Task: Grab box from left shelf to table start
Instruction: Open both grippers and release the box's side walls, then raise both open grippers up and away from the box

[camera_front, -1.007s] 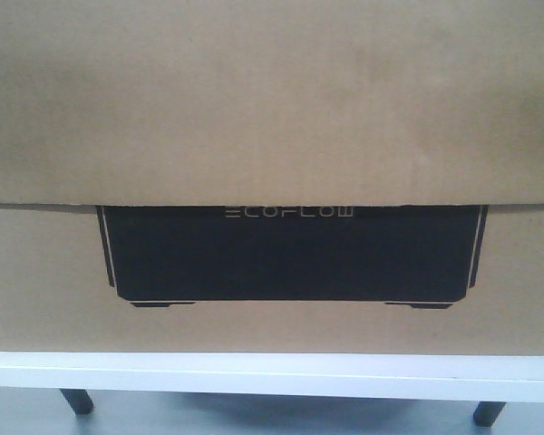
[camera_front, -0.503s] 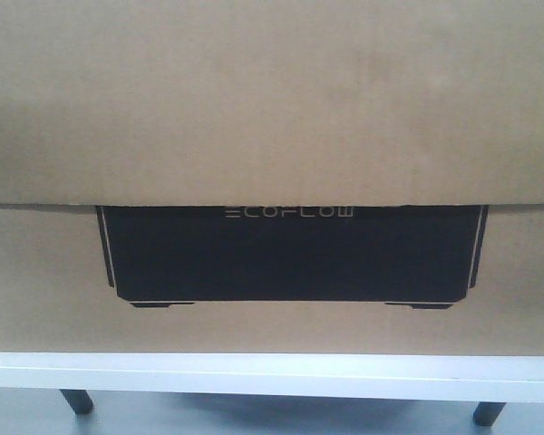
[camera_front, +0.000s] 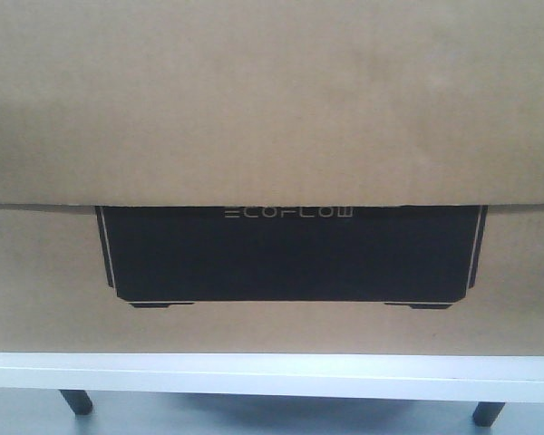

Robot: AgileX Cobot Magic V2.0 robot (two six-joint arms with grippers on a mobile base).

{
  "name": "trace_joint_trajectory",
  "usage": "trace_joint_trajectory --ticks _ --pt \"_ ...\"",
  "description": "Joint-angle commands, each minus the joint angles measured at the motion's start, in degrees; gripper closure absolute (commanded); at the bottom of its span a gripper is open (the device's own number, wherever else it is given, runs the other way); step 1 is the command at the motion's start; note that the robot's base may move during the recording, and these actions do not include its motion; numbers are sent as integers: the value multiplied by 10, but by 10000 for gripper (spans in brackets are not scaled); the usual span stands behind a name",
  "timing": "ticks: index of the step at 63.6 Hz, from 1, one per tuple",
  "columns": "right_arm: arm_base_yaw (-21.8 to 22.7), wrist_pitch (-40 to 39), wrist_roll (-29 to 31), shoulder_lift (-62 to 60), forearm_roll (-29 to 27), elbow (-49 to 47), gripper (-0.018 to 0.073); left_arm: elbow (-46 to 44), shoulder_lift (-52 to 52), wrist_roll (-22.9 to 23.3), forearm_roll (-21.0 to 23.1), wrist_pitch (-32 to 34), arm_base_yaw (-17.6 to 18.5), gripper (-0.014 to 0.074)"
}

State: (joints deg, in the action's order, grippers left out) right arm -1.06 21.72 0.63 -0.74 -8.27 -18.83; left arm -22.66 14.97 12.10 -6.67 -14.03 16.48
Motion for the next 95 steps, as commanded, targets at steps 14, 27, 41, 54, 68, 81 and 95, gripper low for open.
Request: trace_joint_trajectory --ticks 14,27,41,54,68,81,95 --pt "1 -313 4 -1 27 167 507 -16 4 2 -3 51 3 608" --pt "1 -280 4 -1 27 204 507 -16 4 2 -3 51 3 608" --pt "1 -286 4 -1 27 204 507 -16 4 2 -3 51 3 608" --pt "1 -285 4 -1 27 204 507 -16 4 2 -3 51 3 608" --pt "1 -285 4 -1 27 204 507 -16 4 2 -3 51 3 608" --pt "1 -285 4 -1 27 204 507 -12 4 2 -1 51 3 608" --pt "1 -285 4 -1 27 204 507 58 -37 -229 133 140 -44 608"
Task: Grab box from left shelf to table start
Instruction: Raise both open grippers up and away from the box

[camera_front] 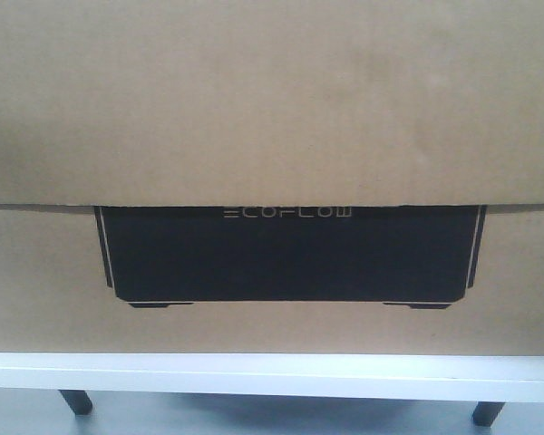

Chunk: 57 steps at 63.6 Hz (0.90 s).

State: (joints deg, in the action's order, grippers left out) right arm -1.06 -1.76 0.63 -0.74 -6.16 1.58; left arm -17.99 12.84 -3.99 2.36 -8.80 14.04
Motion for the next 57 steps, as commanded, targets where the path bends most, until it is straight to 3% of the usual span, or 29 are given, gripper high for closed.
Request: trace_joint_trajectory --ticks 1,9,15,33,53,57 --pt "1 -50 4 -1 6 0 507 18 -23 -68 43 94 -28 608" --pt "1 -50 4 -1 6 0 507 83 -79 -32 37 99 -76 608" --pt "1 -50 4 -1 6 0 507 129 -117 -2 15 100 -91 608" --pt "1 -50 4 -1 6 0 507 211 -144 -3 19 134 -92 608" --pt "1 -50 4 -1 6 0 507 212 -144 -9 15 134 -92 608" --pt "1 -50 4 -1 6 0 507 212 -144 -31 15 135 -92 608"
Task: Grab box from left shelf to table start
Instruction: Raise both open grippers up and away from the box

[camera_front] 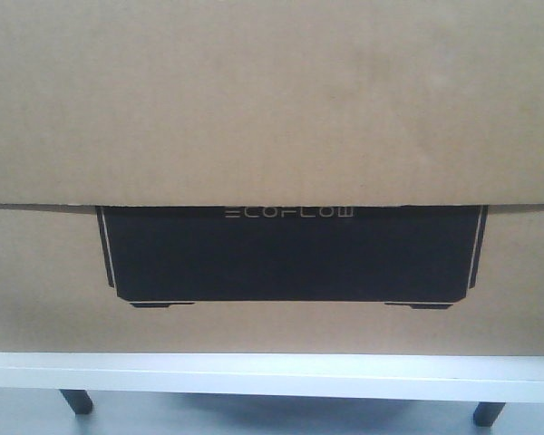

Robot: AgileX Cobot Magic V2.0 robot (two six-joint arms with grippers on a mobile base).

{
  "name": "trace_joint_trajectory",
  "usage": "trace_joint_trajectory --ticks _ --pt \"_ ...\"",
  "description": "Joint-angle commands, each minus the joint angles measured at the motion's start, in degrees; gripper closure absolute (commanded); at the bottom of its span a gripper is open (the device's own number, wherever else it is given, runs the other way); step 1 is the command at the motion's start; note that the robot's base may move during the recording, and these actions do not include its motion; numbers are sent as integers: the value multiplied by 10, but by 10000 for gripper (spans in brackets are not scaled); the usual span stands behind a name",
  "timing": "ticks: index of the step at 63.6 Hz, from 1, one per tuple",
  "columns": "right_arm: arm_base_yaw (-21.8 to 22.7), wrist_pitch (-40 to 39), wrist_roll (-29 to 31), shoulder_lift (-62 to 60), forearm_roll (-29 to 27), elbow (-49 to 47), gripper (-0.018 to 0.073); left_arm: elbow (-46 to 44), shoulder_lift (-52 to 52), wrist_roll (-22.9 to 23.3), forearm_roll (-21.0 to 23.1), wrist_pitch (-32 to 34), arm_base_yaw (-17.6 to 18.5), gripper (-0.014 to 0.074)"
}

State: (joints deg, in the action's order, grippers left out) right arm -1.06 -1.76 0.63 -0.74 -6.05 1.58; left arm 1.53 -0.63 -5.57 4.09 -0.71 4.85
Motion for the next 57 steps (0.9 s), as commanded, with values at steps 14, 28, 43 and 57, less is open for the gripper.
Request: trace_joint_trajectory --ticks 14,28,43,57 --pt "1 -50 4 -1 5 0 507 17 -9 -27 -2 65 0 608" --pt "1 -50 4 -1 5 0 507 17 -9 -27 -2 65 0 608" --pt "1 -50 4 -1 5 0 507 17 -9 -27 -2 65 0 608" --pt "1 -50 4 -1 5 0 507 17 -9 -27 -2 65 0 608"
